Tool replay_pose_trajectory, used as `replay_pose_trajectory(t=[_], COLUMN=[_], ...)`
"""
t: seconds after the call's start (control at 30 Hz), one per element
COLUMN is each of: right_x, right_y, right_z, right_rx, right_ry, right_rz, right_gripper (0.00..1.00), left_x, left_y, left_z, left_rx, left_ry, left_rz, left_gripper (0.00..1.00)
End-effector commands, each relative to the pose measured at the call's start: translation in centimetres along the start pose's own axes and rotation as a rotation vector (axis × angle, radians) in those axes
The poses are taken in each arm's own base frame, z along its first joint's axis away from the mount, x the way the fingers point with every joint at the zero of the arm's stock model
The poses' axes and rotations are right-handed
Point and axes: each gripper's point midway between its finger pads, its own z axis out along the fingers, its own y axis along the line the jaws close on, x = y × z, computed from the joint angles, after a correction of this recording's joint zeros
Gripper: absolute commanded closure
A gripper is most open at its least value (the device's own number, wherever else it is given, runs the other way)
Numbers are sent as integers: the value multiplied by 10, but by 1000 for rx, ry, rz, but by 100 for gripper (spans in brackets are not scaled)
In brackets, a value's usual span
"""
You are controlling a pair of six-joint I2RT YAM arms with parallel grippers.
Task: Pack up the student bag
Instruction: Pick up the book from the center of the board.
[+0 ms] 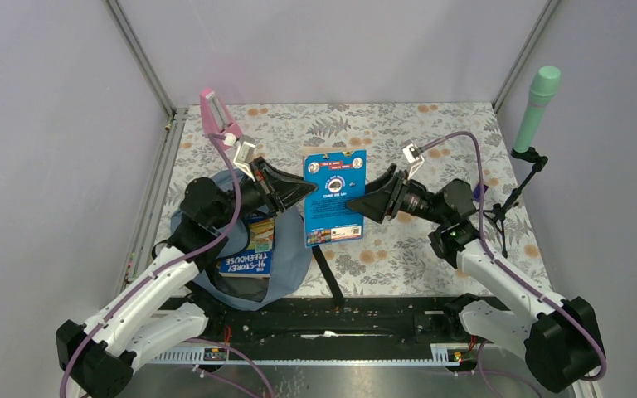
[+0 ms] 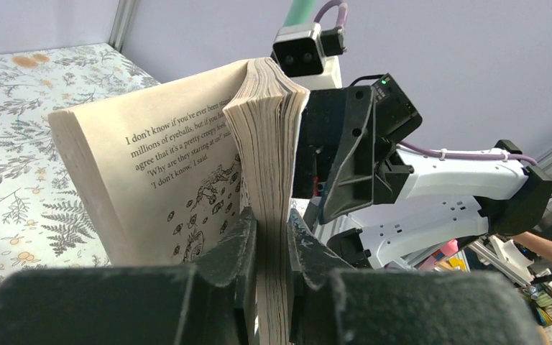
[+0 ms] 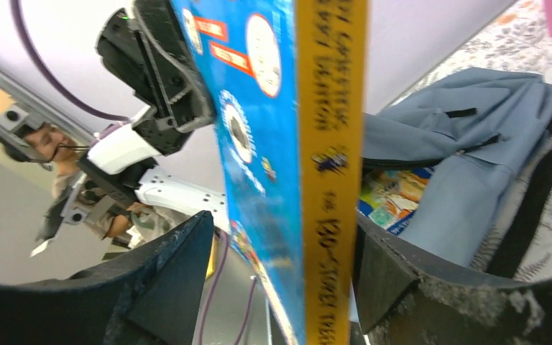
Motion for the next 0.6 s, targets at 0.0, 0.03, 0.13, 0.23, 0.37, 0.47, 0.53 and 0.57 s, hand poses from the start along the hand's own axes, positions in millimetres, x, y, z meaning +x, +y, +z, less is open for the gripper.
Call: replay_pose_trajectory(t=[0.0, 0.03, 0.13, 0.23, 0.37, 0.47, 0.53, 0.57], right_x=[-22, -22, -23, -24, -25, -26, -27, -24], right_y=[48, 48, 47, 42, 3, -31, -46, -57], right_z=[8, 9, 9, 8, 5, -7, -18, -26], right_rx=[-174, -176, -165, -126, 77, 279, 390, 465], right_ry=[-22, -21, -27, -38, -78, -97, -96, -85], right_rz=[-65, -61, -51, -57, -76, -105, -123, -115], right_gripper=[33, 41, 78, 100, 100, 100, 100, 100], left_x=[-32, -31, -30, -28, -21, -12, -7, -6], left_y=[-26, -24, -19, -7, 15, 36, 51, 62], left_z=[-4, -4, -5, -8, -14, -25, -38, -47], left_rx=[83, 73, 39, -25, -158, -283, -383, -464], left_ry=[-109, -105, -98, -94, -37, 37, 81, 92], left_rz=[95, 100, 116, 127, 158, 190, 215, 213], left_gripper=[100, 100, 100, 100, 50, 16, 3, 1])
